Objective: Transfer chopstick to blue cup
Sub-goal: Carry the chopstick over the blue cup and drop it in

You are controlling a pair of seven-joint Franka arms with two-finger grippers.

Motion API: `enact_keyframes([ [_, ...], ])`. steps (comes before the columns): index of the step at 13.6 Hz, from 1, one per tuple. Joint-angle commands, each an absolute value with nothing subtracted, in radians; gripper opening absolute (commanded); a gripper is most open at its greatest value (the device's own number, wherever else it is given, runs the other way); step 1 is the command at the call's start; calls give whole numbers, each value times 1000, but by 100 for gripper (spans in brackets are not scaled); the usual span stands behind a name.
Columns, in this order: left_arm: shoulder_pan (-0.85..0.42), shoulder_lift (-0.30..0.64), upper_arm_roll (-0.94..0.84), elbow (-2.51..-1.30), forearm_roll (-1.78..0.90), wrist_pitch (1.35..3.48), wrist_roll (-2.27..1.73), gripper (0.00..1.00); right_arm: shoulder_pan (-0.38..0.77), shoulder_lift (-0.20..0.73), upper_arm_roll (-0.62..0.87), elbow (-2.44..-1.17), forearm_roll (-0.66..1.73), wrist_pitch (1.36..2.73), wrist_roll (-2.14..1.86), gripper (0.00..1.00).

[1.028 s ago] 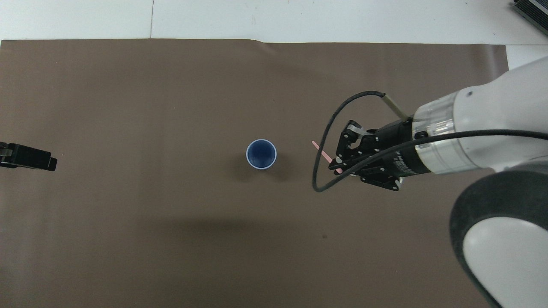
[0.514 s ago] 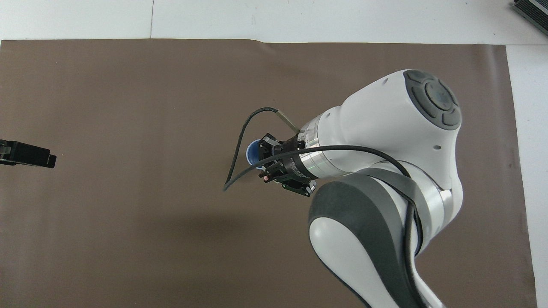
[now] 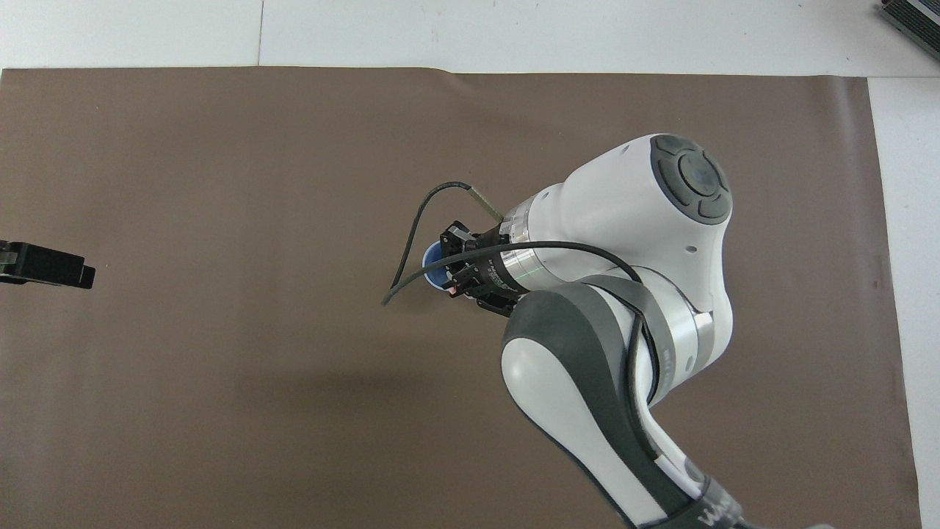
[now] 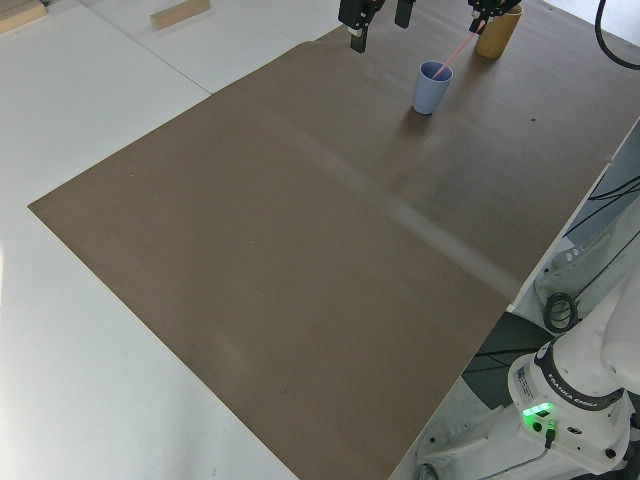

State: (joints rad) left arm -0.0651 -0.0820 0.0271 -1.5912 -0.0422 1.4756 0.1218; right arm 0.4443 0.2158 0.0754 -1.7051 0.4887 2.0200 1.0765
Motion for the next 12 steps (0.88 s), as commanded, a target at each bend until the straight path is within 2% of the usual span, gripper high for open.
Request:
enact_keyframes([
  [1, -49, -78, 25, -1580, -44, 1454, 135, 100, 442, 204, 72, -1761, 483, 2095, 1017, 5],
  [2, -51, -78, 25, -1582, -43, 1454, 135, 100, 440, 204, 72, -1766, 483, 2112, 1016, 22],
  [3, -51, -78, 23, -1582, -43, 1454, 137, 100, 440, 203, 72, -1773, 483, 2118, 1014, 30],
  [4, -51, -78, 23, -1582, -43, 1454, 138, 100, 437, 204, 72, -1772, 482, 2123, 1014, 49],
  [5, -51, -78, 23, -1582, -43, 1454, 138, 100, 437, 206, 72, -1763, 479, 2125, 1014, 84],
  [6, -51, -78, 23, -1583, -41, 1454, 141, 100, 439, 204, 72, -1746, 471, 2125, 1009, 100],
  [10, -54, -81, 23, -1595, -26, 1465, 143, 100, 362, 144, 61, -1706, 278, 2097, 941, 100],
  [12, -52, -83, 21, -1595, -23, 1468, 135, 100, 307, 82, 60, -1706, 180, 2010, 860, 100],
])
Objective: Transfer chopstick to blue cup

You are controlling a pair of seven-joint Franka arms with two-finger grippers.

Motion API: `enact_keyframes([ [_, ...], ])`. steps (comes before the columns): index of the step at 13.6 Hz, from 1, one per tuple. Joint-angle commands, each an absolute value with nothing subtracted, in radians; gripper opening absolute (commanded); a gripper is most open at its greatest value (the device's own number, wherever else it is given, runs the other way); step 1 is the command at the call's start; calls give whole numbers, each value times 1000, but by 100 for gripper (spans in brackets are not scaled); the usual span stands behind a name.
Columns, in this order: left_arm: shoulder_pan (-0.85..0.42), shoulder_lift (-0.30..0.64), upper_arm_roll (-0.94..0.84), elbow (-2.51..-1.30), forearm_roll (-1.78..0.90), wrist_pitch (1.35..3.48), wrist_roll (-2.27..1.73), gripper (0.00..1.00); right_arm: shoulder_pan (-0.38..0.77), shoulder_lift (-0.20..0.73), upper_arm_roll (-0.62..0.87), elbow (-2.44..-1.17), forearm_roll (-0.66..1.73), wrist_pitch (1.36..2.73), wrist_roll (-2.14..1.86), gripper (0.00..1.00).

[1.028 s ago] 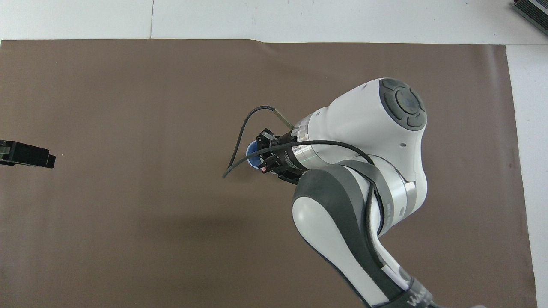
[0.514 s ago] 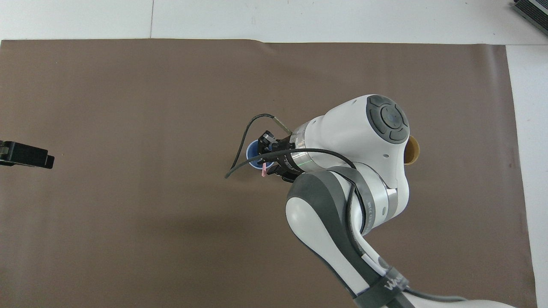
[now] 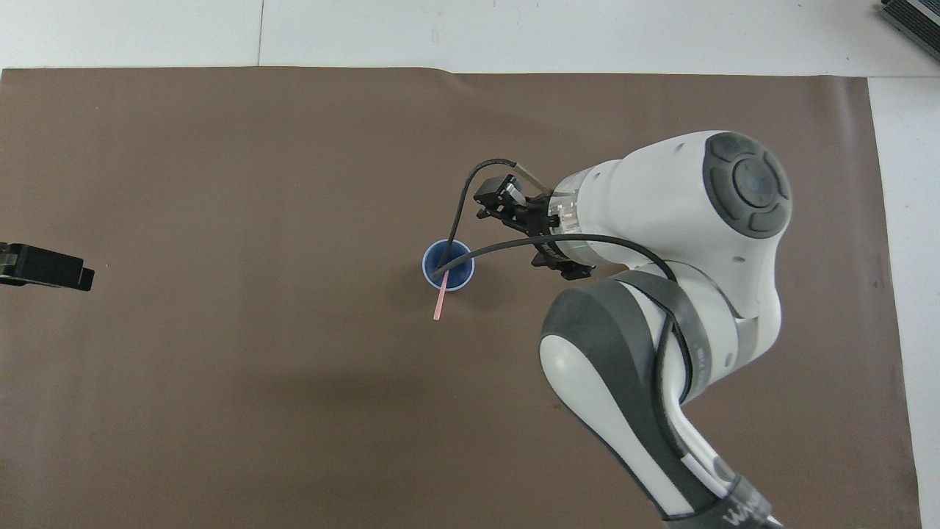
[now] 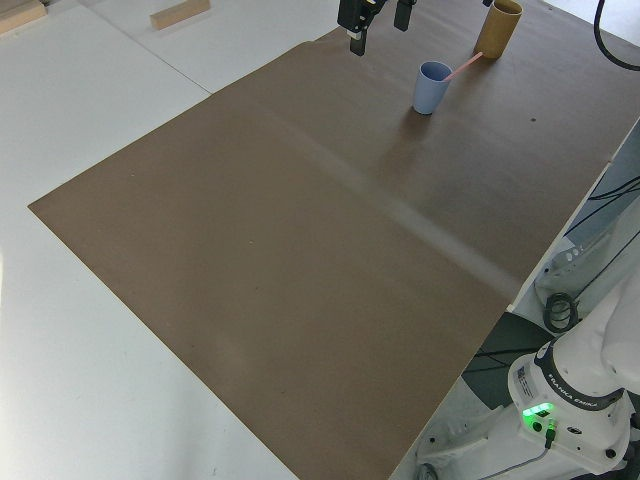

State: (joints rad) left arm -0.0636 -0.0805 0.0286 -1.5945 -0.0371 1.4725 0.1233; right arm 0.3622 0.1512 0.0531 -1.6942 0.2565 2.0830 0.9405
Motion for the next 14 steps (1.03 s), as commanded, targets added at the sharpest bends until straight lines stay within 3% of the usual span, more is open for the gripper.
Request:
enact_keyframes([
  [1, -52, -83, 21, -1595, -23, 1468, 135, 100, 266, 43, 60, -1706, 143, 1959, 776, 100],
  [4, -51, -83, 21, -1595, -23, 1466, 135, 100, 148, -38, 57, -1695, 127, 1811, 463, 100],
  [7, -51, -83, 23, -1595, -23, 1466, 135, 100, 40, -45, 58, -1625, 33, 1706, 211, 100],
  [11, -51, -83, 23, -1595, -23, 1466, 135, 100, 26, -11, 61, -1441, -61, 1485, 199, 100],
  [14, -51, -83, 23, -1595, -23, 1466, 135, 100, 26, -2, 60, -1420, -17, 1463, 199, 100],
])
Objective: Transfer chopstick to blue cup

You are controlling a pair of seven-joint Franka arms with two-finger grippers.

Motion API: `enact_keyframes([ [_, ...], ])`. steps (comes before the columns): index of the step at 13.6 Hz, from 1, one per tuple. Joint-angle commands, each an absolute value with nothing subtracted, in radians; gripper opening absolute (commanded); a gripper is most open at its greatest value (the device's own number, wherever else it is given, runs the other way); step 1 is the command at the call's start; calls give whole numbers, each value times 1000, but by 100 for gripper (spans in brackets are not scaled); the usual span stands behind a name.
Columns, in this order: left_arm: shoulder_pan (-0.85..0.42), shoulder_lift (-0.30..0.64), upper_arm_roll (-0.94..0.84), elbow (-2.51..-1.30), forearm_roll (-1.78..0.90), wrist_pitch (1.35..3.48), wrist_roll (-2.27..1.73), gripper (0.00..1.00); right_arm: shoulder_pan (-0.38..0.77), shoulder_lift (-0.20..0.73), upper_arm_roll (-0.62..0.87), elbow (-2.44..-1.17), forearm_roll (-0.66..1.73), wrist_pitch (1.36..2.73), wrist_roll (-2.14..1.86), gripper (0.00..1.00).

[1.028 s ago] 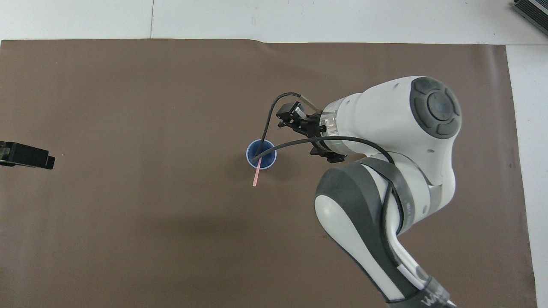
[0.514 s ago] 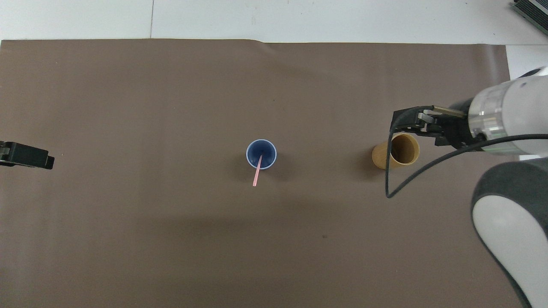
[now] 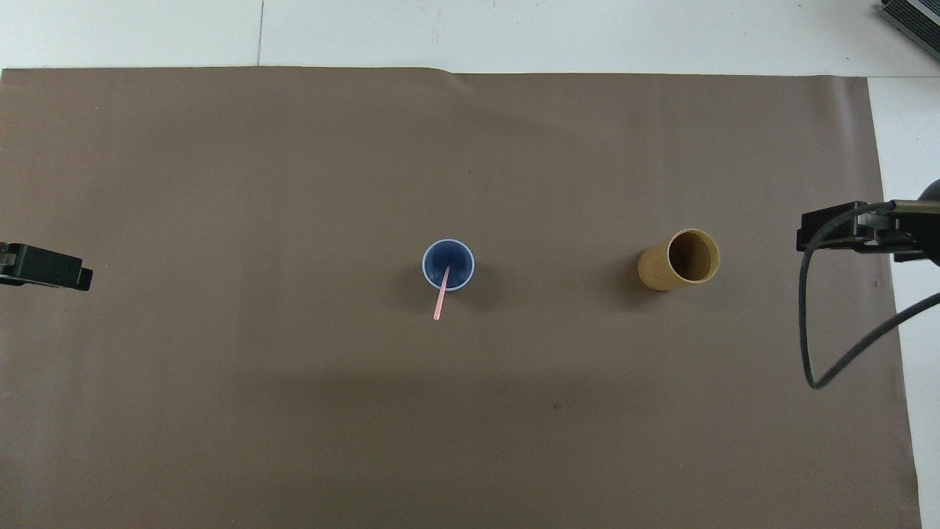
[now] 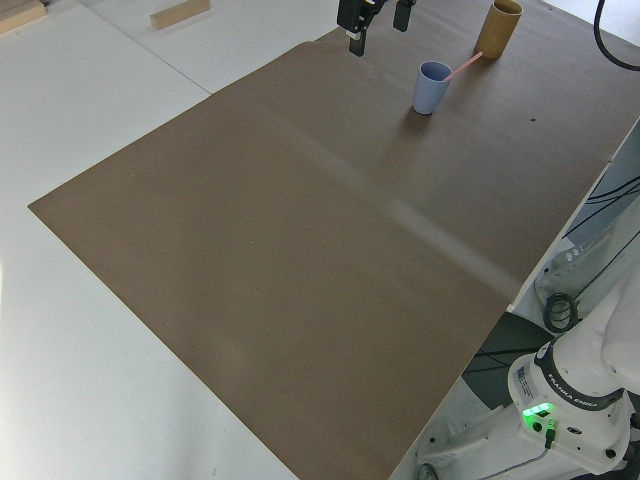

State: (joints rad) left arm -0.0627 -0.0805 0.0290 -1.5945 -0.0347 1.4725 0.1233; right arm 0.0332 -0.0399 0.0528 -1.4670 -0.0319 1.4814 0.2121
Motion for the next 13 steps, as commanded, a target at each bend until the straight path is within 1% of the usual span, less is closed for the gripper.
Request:
enact_keyframes([
  [1, -51, -83, 21, -1595, -23, 1466, 135, 100, 28, -6, 60, -1427, 4, 1469, 198, 100],
  [5, -51, -83, 21, -1595, -23, 1466, 135, 100, 29, -25, 60, -1459, 5, 1480, 195, 100],
  [13, -51, -83, 23, -1595, -23, 1466, 135, 100, 28, -37, 60, -1480, 3, 1482, 181, 100],
])
